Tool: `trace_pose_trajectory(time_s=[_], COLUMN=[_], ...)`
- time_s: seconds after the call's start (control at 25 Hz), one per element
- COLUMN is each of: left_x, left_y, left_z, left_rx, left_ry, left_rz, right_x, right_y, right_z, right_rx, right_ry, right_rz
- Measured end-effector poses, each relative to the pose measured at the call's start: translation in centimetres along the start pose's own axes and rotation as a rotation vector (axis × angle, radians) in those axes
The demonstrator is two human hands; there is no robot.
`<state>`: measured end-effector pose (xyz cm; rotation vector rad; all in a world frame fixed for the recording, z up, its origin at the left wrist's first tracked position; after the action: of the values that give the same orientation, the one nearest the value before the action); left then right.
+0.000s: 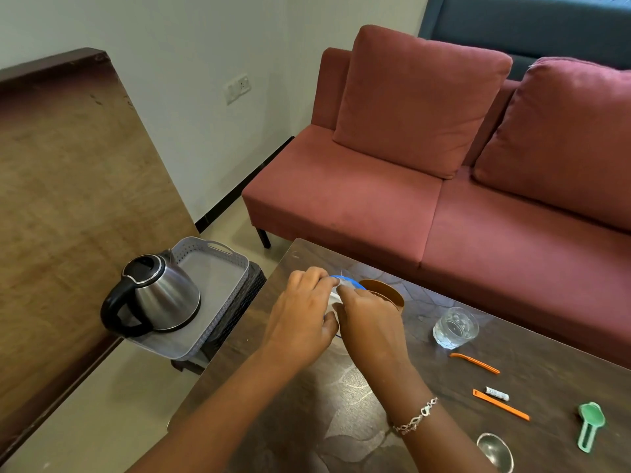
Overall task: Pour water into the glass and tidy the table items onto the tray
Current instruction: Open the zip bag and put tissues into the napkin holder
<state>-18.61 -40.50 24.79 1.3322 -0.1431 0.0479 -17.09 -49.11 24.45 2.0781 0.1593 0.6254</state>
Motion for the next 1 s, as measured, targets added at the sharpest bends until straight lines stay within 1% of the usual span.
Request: trace_pose_trajectory(time_s=[0.08, 0.2, 0.44, 0.56, 0.68, 0.84, 1.0], left_x=[-0.1, -0.2, 0.2, 0.3, 0.3, 0.3, 0.2], left_y=[0.0, 0.0, -0.6, -0.8, -0.8, -0.7, -0.7], left_z=[0.1, -0.1, -1.3, -1.4, -1.4, -1.6, -1.9], left_rx=[-0.009, -0.015, 0.04, 0.054, 0.067, 0.06, 0.046], left_ry=[-0.007, -0.001, 0.059, 0.065, 0.061, 0.072, 0.071], left_rz=[0.002, -0.01, -0.073, -0.094, -0.098, -0.101, -0.101], right_x=[0.2, 0.3, 0.3, 0.3, 0.4, 0.7, 1.0], right_y=[-0.3, -0.4, 1.4, 2.0, 2.4, 3.2, 3.3], right_z=[0.0, -0.1, 0.2, 1.5, 2.4, 2.8, 3.5], right_rx=[-0.047, -0.043, -0.01, 0.164, 0.346, 0.455, 0.629], right_ry=[-0.02, -0.029, -0.042, -0.06, -0.076, -0.118, -0.174], right_rz=[-0.027, -0.052, 0.017, 0.083, 0.099, 0.113, 0.117])
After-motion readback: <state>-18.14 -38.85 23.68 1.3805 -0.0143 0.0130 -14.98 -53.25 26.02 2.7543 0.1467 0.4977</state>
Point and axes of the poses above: each hand's wrist, its own x-axis towards the middle knuckle, its own y-axis out of the back of the hand, z = x × y, the point moved 6 cm from there along x, towards the middle knuckle, and after that the axes turned 13 degrees about x, right-handed, at the moved point
